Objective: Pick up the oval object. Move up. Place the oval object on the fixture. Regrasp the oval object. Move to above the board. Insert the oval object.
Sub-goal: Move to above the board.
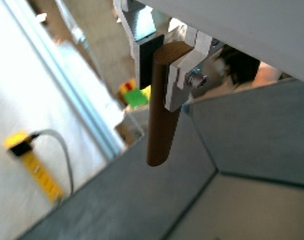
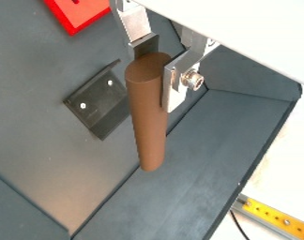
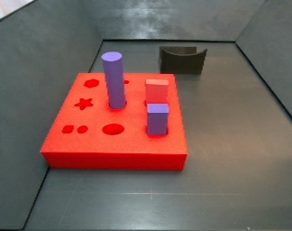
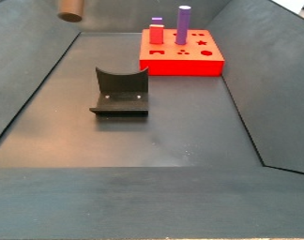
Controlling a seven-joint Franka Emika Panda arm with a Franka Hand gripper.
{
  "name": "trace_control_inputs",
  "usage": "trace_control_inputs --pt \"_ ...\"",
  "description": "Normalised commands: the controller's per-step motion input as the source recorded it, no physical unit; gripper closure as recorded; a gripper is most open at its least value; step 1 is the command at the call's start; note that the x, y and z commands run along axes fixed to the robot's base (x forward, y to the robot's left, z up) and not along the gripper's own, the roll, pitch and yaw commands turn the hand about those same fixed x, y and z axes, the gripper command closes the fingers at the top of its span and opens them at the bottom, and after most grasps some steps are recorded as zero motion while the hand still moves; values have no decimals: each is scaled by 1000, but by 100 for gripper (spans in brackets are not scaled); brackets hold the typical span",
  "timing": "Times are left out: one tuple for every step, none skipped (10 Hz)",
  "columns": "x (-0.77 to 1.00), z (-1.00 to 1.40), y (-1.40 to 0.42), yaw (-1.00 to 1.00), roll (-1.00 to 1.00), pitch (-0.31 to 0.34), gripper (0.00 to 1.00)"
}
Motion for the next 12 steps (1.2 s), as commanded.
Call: trace_control_inputs --pt "-713 150 -1000 1000 -501 110 100" --pt "-712 154 -1000 1000 -494 90 100" --pt "-706 141 -1000 1000 -490 53 100" --pt "-692 162 -1000 1000 -474 20 100" --pt "-690 165 -1000 1000 -464 -10 100" --pt "-689 163 -1000 1000 -458 -35 100" --pt "-683 176 -1000 1000 -447 -61 100" --pt "-647 182 -953 1000 -430 -96 100" --pt "-449 125 -650 1000 -417 -122 100" --pt "-282 76 -384 1000 -407 -147 100" --pt "-175 44 -205 1000 -397 -172 100" --pt "-84 10 -60 1000 -381 -215 100"
